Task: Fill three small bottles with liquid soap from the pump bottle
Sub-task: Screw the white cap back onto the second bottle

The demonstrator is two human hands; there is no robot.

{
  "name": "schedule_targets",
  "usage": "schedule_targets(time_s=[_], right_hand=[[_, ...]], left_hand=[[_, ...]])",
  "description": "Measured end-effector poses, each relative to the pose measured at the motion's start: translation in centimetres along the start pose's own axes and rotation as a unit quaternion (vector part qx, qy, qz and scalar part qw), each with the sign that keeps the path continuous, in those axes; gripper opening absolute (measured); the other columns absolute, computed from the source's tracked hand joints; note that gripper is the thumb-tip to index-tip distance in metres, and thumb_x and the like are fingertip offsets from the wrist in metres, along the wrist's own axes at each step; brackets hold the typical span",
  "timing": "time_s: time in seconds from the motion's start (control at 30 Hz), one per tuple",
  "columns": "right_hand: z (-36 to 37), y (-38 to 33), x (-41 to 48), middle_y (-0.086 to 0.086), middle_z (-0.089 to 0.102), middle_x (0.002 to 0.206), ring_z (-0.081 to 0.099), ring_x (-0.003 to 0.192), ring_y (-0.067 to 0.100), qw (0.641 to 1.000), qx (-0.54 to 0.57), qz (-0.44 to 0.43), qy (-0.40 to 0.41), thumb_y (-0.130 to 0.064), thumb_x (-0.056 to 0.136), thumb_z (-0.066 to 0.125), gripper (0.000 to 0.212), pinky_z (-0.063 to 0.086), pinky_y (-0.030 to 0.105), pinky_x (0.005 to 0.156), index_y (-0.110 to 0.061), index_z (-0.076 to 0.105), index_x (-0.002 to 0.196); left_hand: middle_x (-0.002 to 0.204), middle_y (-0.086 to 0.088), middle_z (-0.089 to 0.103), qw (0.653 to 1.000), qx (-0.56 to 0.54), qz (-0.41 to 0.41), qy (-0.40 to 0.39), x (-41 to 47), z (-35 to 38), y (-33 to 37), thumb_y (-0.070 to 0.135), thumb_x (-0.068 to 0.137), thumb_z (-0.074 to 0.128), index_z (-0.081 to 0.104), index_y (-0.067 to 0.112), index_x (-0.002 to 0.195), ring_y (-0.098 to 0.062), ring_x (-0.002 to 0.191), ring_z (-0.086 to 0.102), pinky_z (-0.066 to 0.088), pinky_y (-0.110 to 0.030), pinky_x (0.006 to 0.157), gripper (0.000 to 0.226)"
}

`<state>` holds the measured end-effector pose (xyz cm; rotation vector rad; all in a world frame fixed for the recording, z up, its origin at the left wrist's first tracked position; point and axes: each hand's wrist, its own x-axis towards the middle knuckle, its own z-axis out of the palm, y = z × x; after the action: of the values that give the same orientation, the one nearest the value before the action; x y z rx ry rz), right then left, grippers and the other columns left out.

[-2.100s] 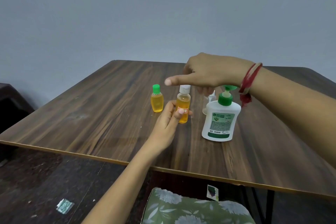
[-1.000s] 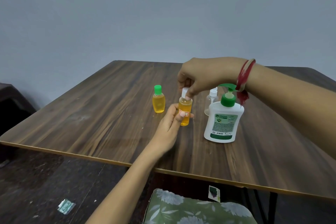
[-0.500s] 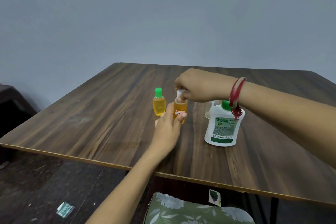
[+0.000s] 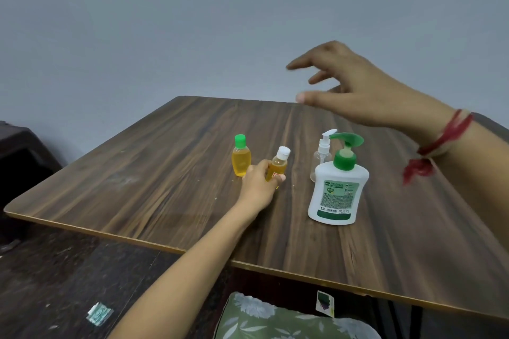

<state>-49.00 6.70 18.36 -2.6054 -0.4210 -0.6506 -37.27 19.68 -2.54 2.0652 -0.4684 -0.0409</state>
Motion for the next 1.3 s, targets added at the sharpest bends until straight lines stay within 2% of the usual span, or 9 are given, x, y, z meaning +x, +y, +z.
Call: schedule_targets(time_s=[0.17,0.47,0.57,0.7,0.8,0.97,1.1,1.23,1.3], right_hand=[[-1.9,2.8,-2.4,-0.001,0.037,0.136,0.059,0.096,0.008,0.991,0.096,0.071,0.055,-0.032,0.095,0.051,0.044,0.055,0.016,0.079,-0.034,0.041,0.138],[-2.5,7.1,-4.8,0.000,0.042,0.135,0.060,0.103,0.015,0.965,0.176,0.161,0.108,-0.026,0.096,0.051,0.036,0.055,0.027,0.079,-0.033,0.048,0.131],[-1.4,8.8,-5.5,0.004,0.043,0.135,0.057,0.105,0.017,0.960,0.176,0.193,0.101,-0.022,0.094,0.056,0.038,0.056,0.029,0.080,-0.030,0.048,0.130],[1.0,11.2,-6.6,0.007,0.044,0.134,0.051,0.102,0.003,0.947,0.188,0.242,0.093,-0.015,0.091,0.060,0.040,0.056,0.020,0.071,-0.022,0.050,0.129],[2.9,12.5,-7.2,0.009,0.045,0.133,0.047,0.120,0.012,0.937,0.196,0.280,0.075,-0.013,0.090,0.061,0.043,0.052,0.028,0.076,-0.017,0.049,0.131],[5.1,14.2,-7.6,0.011,0.048,0.131,0.050,0.113,0.015,0.922,0.226,0.311,0.046,-0.010,0.089,0.062,0.044,0.051,0.032,0.080,-0.014,0.049,0.131],[6.7,15.6,-7.8,0.012,0.050,0.128,0.054,0.112,0.020,0.915,0.247,0.318,0.035,-0.008,0.086,0.065,0.040,0.052,0.033,0.082,-0.015,0.052,0.123],[8.4,16.5,-7.5,0.015,0.056,0.125,0.056,0.110,0.022,0.920,0.223,0.320,0.028,-0.004,0.084,0.066,0.040,0.046,0.028,0.085,-0.009,0.054,0.122],[9.1,16.7,-7.1,0.016,0.056,0.126,0.056,0.106,0.021,0.917,0.228,0.327,0.017,0.000,0.087,0.062,0.040,0.045,0.025,0.084,-0.005,0.053,0.125]], left_hand=[[0.095,-0.006,0.056,1.000,0.016,-0.016,0.008,0.9,0.1,0.4,0.026,0.090,0.062,0.050,0.015,0.089,-0.021,0.088,0.054,0.037,-0.030,0.070,0.017],[0.107,-0.016,0.061,0.998,0.043,-0.023,0.036,3.1,0.9,1.2,0.024,0.091,0.062,0.056,0.003,0.105,-0.030,0.101,0.057,0.041,-0.035,0.079,0.026],[0.111,-0.016,0.060,0.997,0.054,-0.027,0.043,3.7,1.4,1.6,0.023,0.092,0.061,0.056,0.004,0.109,-0.030,0.102,0.057,0.045,-0.038,0.086,0.026],[0.115,-0.016,0.057,0.996,0.055,-0.033,0.062,3.9,1.9,1.8,0.020,0.092,0.061,0.055,0.004,0.115,-0.030,0.104,0.057,0.045,-0.037,0.087,0.029],[0.116,-0.017,0.057,0.996,0.045,-0.050,0.061,3.6,2.0,1.9,0.018,0.092,0.061,0.055,0.003,0.116,-0.031,0.106,0.056,0.043,-0.037,0.087,0.030],[0.122,-0.014,0.056,0.996,0.030,-0.071,0.040,1.2,1.0,2.4,0.013,0.091,0.060,0.050,-0.001,0.123,-0.032,0.116,0.054,0.042,-0.035,0.087,0.036],[0.105,0.007,0.056,0.998,0.030,0.022,0.041,-1.0,0.1,2.6,0.008,0.091,0.059,0.059,0.015,0.106,-0.017,0.107,0.050,0.032,-0.018,0.082,0.017],[0.131,-0.006,0.054,0.995,-0.032,0.083,0.040,-0.1,0.5,3.8,0.007,0.090,0.059,0.050,0.010,0.133,-0.018,0.122,0.052,0.041,-0.034,0.104,0.044],[0.135,-0.005,0.053,0.994,-0.054,0.090,0.017,0.2,1.4,4.7,0.003,0.092,0.055,0.047,0.010,0.135,-0.016,0.125,0.050,0.039,-0.031,0.106,0.045]])
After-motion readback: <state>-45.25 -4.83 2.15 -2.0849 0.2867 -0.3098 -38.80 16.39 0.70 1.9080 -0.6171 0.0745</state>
